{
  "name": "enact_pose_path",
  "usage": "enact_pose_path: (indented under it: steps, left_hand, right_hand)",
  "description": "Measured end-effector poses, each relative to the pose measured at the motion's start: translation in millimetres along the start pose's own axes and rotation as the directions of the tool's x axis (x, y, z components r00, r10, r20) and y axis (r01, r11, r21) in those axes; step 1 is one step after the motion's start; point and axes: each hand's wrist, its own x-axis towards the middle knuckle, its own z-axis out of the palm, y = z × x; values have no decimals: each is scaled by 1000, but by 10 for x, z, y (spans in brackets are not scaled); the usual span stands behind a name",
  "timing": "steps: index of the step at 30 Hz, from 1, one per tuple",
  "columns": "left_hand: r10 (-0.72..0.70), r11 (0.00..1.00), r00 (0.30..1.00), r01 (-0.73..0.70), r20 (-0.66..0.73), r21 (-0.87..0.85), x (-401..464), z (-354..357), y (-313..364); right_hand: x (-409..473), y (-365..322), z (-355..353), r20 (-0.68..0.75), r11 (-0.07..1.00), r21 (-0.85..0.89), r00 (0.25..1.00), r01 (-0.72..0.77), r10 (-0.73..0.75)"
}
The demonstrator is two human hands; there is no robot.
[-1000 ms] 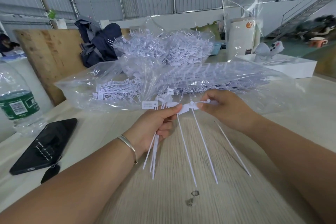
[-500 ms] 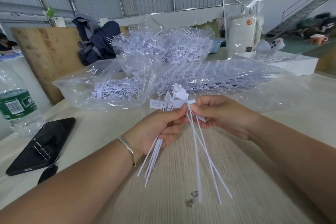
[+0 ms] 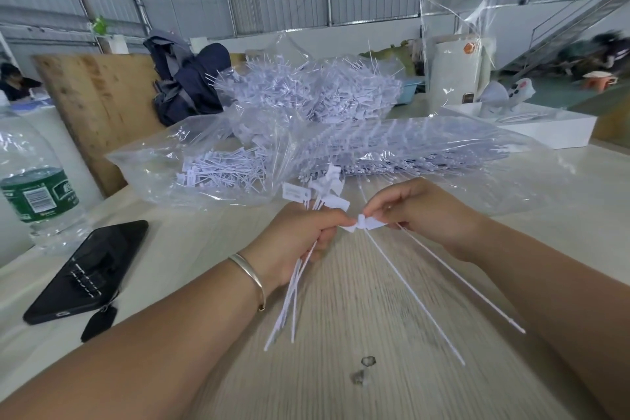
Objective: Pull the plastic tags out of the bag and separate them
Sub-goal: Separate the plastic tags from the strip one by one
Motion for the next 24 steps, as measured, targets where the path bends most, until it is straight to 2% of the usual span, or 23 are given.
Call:
enact_pose_path:
  steps: [3,6,8,13,19,24]
  left_hand:
    - [21,996,999,-24,28,88,-15,16,14]
    - [160,946,986,-165,41,280,-58,52,2]
    - [197,918,979,-199,40,343,-73,58,-7]
    - [78,986,994,-88,71,140,-21,-35,-2]
    - [-37,986,999,32,-26,-161,6,-22,3]
    - [-33,988,999,36,22,-149,7,-19,-1]
  right_hand:
    - [6,-12,23,53,999,-39,999,-3,5]
    - [-2,-28,60,94,996,-91,996,3,6]
    - [-4,-40,36,93,996,-87,996,26,-18]
    - [17,-31,-17,-64,991,-108,994,79,-87]
    - [4,-42,26,-91,996,-89,995,26,-34]
    - [12,-26,75,-159,983,-118,975,140,-158]
